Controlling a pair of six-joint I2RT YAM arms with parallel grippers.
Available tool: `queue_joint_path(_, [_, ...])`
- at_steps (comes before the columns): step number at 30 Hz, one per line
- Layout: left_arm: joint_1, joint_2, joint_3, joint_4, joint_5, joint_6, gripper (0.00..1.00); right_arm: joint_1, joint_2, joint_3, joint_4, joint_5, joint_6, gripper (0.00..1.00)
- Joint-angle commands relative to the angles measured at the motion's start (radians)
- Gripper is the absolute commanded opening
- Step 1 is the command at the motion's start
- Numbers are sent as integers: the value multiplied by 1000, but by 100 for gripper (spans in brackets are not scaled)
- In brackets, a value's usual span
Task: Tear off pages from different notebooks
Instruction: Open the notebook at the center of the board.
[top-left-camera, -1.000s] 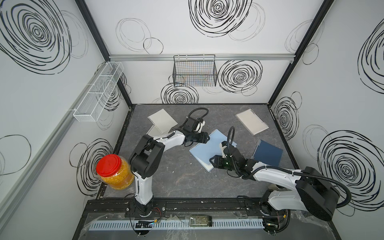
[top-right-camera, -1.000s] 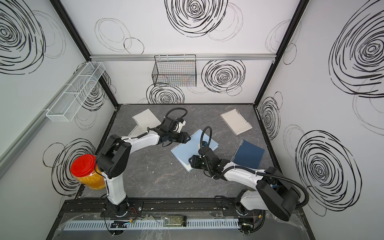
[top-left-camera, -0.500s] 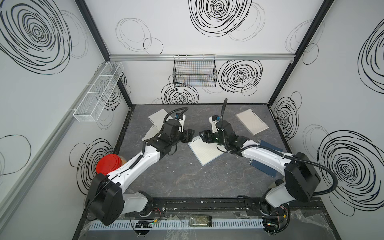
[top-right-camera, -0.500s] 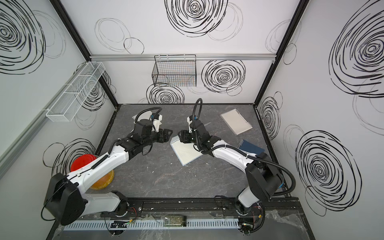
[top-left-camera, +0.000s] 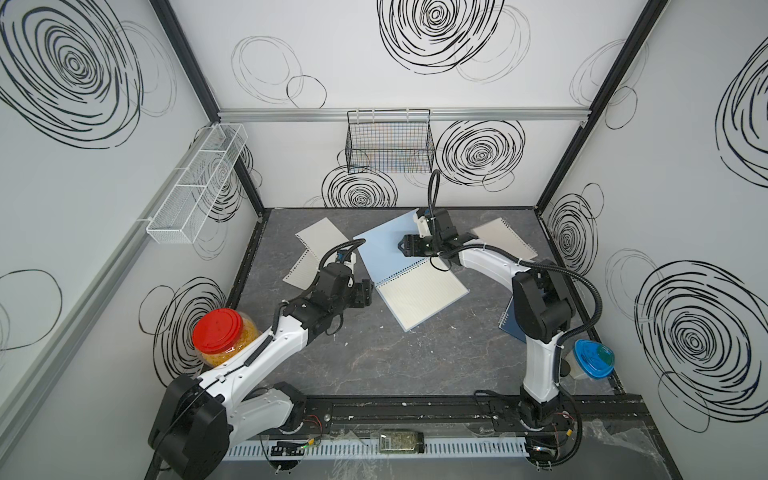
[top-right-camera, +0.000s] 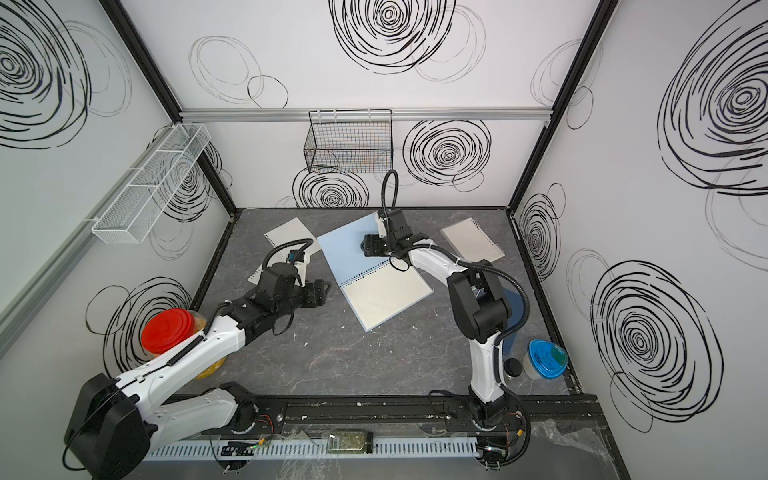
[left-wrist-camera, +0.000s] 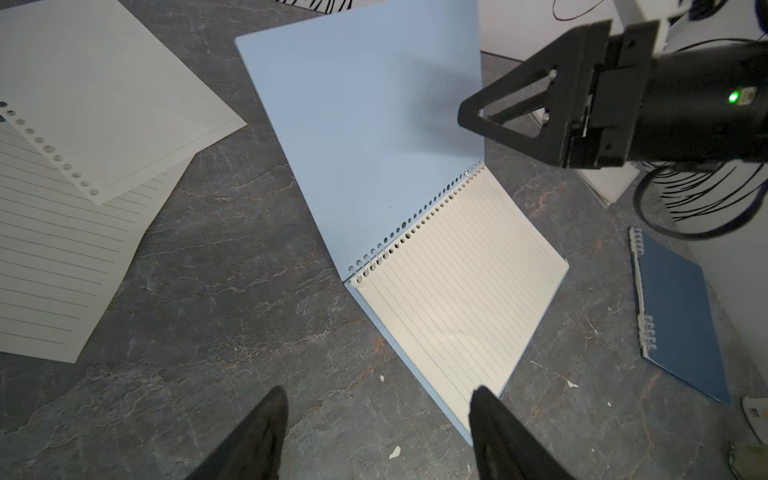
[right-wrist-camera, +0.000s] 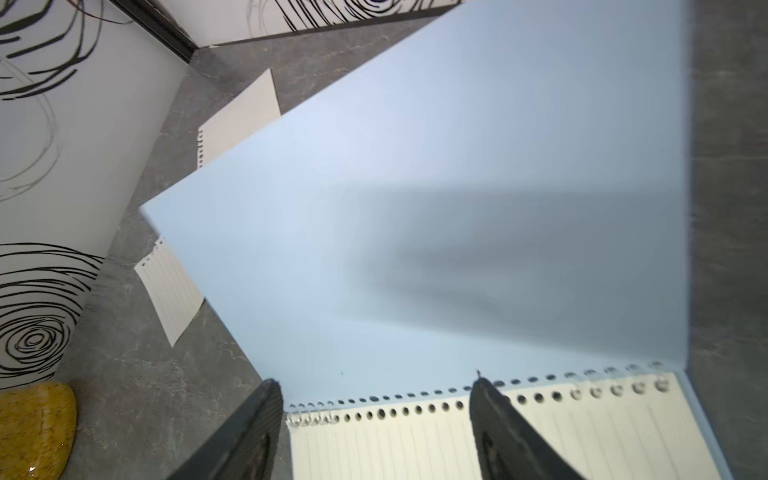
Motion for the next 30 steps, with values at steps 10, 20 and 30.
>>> queue_joint_path(10, [-71, 212, 88, 61, 101, 98, 78, -164, -137, -300, -106, 90, -24, 76])
queue_joint_path(20, [-103, 473, 283, 19, 145, 270, 85, -179, -240, -506, -52, 48, 1, 75])
queue_joint_path(30, [-200, 637, 433, -61, 103, 395, 86, -59, -569, -847, 52, 15, 176, 74])
